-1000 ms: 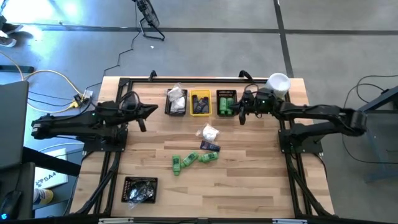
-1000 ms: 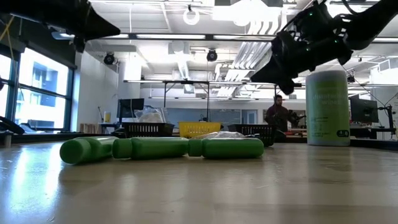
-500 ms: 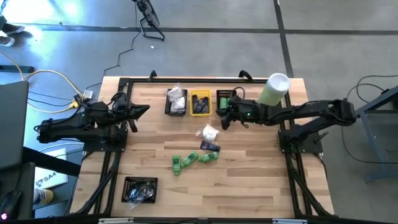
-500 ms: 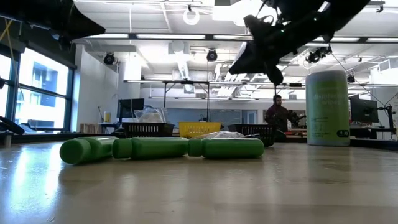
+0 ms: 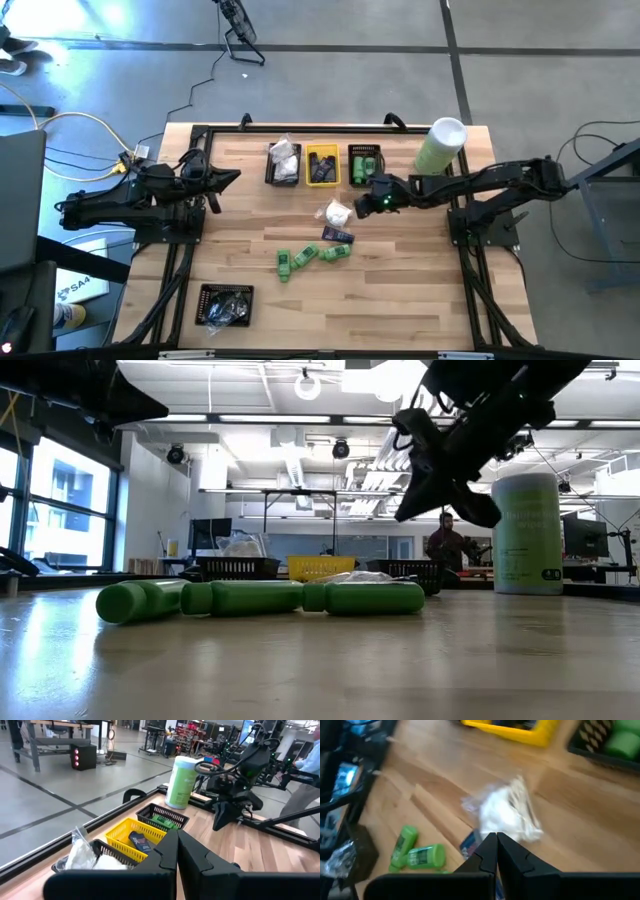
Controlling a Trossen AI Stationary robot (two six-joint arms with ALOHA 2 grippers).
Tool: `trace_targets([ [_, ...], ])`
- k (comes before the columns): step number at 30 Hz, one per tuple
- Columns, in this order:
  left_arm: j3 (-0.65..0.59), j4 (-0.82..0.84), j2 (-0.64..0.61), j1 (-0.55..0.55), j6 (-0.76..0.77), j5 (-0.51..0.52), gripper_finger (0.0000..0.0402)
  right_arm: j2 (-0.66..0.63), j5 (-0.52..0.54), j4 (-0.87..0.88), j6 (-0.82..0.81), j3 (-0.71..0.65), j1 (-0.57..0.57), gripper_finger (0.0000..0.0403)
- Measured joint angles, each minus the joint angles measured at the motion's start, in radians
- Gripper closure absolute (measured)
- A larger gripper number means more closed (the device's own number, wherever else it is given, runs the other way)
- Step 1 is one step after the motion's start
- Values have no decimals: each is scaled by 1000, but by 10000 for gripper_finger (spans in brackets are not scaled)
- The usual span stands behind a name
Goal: Pick & Place Travel size toiletries
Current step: Put the cotton pack into the top left black bin
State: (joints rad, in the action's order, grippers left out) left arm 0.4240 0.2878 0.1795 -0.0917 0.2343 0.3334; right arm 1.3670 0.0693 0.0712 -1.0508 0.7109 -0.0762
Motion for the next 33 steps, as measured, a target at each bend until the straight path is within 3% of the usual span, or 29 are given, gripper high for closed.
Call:
trace_targets([
  [5, 0, 0, 0, 0, -40, 2, 401, 10, -17, 57, -95, 0, 0, 394],
  [8, 0, 0, 0, 0, -47, 2, 401, 14, -79, 57, -125, 0, -3, 367],
  [19, 0, 0, 0, 0, -46, 2, 401, 152, -121, 29, -369, -2, -2, 137],
  [23, 0, 0, 0, 0, -46, 2, 401, 206, -118, -40, -473, -1, -4, 82],
  [28, 1, 0, 0, 0, -46, 1, 401, 278, -77, -179, -527, -1, -4, 67],
  [33, 1, 0, 0, 0, -46, 1, 401, 336, -51, -256, -572, 0, -4, 90],
])
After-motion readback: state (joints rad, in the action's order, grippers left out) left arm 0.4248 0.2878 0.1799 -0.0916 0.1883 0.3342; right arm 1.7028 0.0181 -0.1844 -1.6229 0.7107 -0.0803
